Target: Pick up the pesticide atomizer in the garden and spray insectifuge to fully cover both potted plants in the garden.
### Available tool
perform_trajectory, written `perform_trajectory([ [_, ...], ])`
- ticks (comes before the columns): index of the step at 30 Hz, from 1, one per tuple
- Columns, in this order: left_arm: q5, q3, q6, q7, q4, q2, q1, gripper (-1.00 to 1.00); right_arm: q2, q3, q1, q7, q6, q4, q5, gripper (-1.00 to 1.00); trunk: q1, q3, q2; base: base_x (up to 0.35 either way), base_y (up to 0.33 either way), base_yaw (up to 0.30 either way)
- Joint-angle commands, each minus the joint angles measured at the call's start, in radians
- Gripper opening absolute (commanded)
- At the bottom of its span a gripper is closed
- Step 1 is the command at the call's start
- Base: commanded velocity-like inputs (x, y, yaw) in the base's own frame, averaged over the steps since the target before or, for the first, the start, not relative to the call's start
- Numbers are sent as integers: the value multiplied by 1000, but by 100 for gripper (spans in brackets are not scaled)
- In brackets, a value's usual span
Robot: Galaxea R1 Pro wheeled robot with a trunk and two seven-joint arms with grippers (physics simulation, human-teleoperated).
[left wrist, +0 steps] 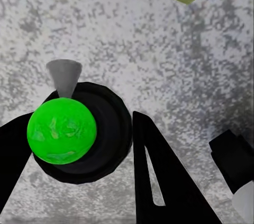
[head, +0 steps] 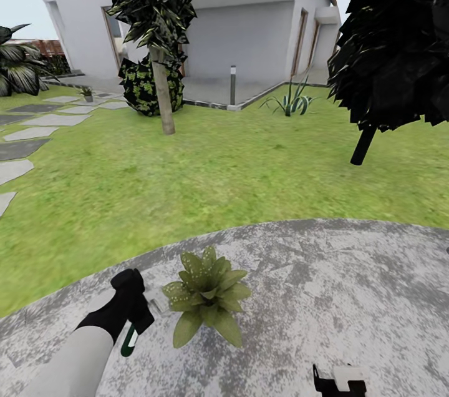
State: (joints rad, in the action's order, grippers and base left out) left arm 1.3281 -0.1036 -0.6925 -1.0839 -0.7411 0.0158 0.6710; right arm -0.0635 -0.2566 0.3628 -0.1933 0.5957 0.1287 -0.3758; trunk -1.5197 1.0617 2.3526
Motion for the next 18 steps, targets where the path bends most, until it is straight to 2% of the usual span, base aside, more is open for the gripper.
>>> perform_trajectory([
  [1, 7, -4, -6, -11, 0, 3, 1, -100, 0, -4, 1, -6, 3, -1, -11, 100, 0, 1, 0, 0, 0, 0],
  [4, 85, 43, -7, -89, -3, 17, 15, -100, -1, -4, 1, -5, 2, -1, -11, 100, 0, 1, 0, 0, 0, 0],
  [5, 132, 70, -8, -151, -5, 24, 32, -100, -1, -4, 1, -5, 1, -1, -11, 100, 0, 1, 0, 0, 0, 0],
  [9, 230, 108, -9, -319, -9, 35, 87, -100, -1, -4, 1, -5, 1, -1, -11, 100, 0, 1, 0, 0, 0, 0],
  [11, 245, 112, -9, -340, -10, 29, 96, -100, -1, -4, 1, -5, 1, -1, -11, 100, 0, 1, 0, 0, 0, 0],
  [15, 249, 108, -7, -338, -11, 12, 88, -100, -1, -4, 1, -5, 1, -1, -11, 100, 0, 1, 0, 0, 0, 0],
  [17, 249, 106, -7, -330, -10, -3, 85, -100, -1, -4, 1, -5, 1, -1, -11, 100, 0, 1, 0, 0, 0, 0],
  [18, 249, 104, -6, -323, -9, -19, 83, -100, -1, -4, 1, -5, 1, -1, -11, 100, 0, 1, 0, 0, 0, 0],
])
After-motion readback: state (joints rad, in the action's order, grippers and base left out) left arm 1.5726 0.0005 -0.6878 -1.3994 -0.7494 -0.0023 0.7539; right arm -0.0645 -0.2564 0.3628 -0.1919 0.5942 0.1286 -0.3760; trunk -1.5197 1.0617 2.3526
